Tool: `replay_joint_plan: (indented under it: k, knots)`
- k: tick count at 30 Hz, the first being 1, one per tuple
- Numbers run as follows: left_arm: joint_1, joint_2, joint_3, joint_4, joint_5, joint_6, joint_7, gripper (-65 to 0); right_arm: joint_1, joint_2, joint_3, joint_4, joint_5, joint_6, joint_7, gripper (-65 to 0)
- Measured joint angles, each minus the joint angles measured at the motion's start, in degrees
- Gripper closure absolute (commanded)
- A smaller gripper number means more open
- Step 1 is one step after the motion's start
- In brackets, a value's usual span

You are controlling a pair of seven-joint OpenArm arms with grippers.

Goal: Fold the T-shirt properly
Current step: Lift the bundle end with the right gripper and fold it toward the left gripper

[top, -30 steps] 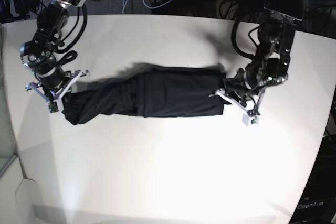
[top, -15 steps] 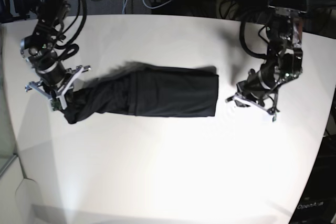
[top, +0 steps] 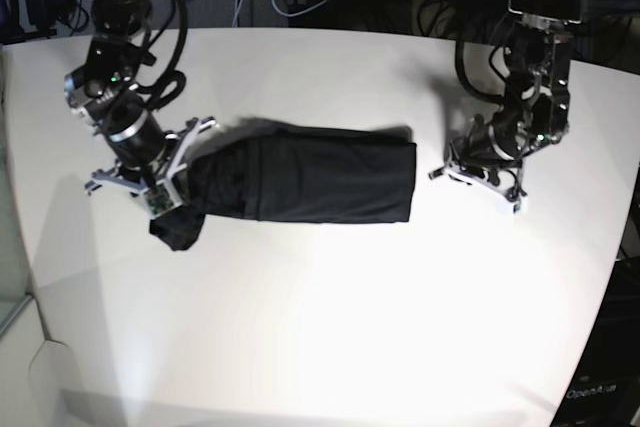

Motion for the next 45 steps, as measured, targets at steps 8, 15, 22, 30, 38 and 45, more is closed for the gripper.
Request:
replay_joint_plan:
  k: [8,15,22,30,38,45]
  knots:
    - [-0.42,0.15,0.02,-0.02,0.00,-0.02,-0.24,-0.8,-3.58,0.09,-11.04,0.57,-0.02,-0.02,0.20,-0.6]
    - [-0.42,0.13,0.00,-0.04,-0.20,0.00,-0.22,-0.8,-4.83,-1.14,-19.61,0.92,-0.20,-0.11,0.09,-0.6]
    - [-0.39,1.09,-0.07,-0.04,0.04,0.04,-0.26,-0.8,-4.22,-3.76,-27.93,1.97,-0.37,-0.04,-0.20,-0.6]
    - [-0.11,1.64,-0.04,-0.04,-0.20,0.02,-0.22,-0.8,-0.24,-3.34,-37.55,1.99,-0.07,-0.02,-0.50,-0.6]
    - [-0.07,1.14,-0.11,0.04,-0.22,0.00,-0.20,-0.8,2.21,-2.86,-38.86,1.79,-0.07,-0.02,-0.44,-0.6]
    - [-0.09,-0.07,-0.33,0.92,-0.61,0.00,0.24,-0.8,3.63,-2.86,-38.32,0.72,-0.04,-0.04,-1.05,-0.6]
